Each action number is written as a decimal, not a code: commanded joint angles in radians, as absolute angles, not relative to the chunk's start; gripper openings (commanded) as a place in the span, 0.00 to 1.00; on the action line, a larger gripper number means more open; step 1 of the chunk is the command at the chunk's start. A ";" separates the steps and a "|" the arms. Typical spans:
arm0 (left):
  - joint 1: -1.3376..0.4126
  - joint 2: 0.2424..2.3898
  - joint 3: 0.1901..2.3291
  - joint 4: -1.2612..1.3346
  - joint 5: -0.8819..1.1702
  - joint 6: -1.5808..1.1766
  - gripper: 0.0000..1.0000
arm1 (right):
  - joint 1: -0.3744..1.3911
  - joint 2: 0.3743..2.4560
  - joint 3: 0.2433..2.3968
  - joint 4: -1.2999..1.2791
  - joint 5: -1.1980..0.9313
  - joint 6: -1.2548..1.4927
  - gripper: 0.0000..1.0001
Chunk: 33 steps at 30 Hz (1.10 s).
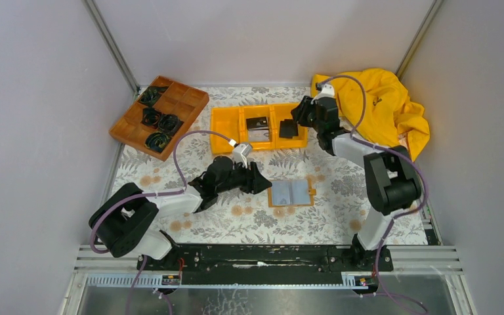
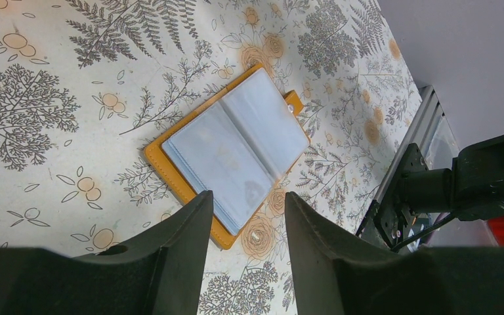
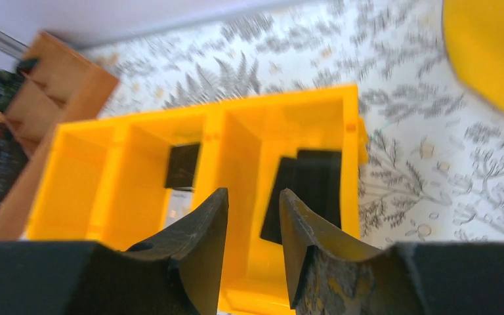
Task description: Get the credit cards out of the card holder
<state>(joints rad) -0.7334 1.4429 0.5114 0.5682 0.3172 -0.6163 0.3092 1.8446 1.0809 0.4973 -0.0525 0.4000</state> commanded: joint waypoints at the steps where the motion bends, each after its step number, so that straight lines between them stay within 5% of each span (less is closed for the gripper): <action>1: -0.732 1.441 0.522 0.607 0.310 -0.608 0.51 | 0.309 1.672 1.066 0.527 -0.023 0.353 0.42; 7: -0.731 1.447 0.521 0.609 0.282 -0.612 0.52 | 0.335 1.478 0.921 0.456 -0.071 0.394 0.40; 11: -0.730 1.462 0.524 0.607 0.262 -0.629 0.45 | 0.340 1.353 0.675 0.494 -0.067 0.458 0.09; 13: -0.731 1.468 0.521 0.621 0.276 -0.639 0.24 | 0.353 1.299 0.572 0.501 -0.075 0.478 0.00; 15: -0.730 1.478 0.521 0.639 0.312 -0.641 0.00 | 0.389 1.251 0.493 0.506 -0.075 0.474 0.00; 21: -0.730 1.545 0.552 0.651 0.407 -0.639 0.00 | 0.521 1.179 0.483 0.381 -0.101 0.443 0.05; 25: -0.732 1.589 0.569 0.639 0.395 -0.643 0.01 | 0.527 1.143 0.429 0.322 0.002 0.423 0.40; 27: -0.732 1.645 0.588 0.640 0.416 -0.663 0.08 | 0.526 1.143 0.389 0.328 0.038 0.426 0.46; 30: -0.731 1.703 0.609 0.648 0.414 -0.693 0.12 | 0.527 1.168 0.371 0.344 0.073 0.442 0.42; 33: -0.732 1.724 0.635 0.592 0.395 -0.686 0.14 | 0.526 1.199 0.397 0.312 0.100 0.449 0.29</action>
<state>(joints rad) -0.7330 1.6997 0.5922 0.5911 0.3958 -0.6731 0.5247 1.1709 0.3752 0.3225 0.0185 0.4423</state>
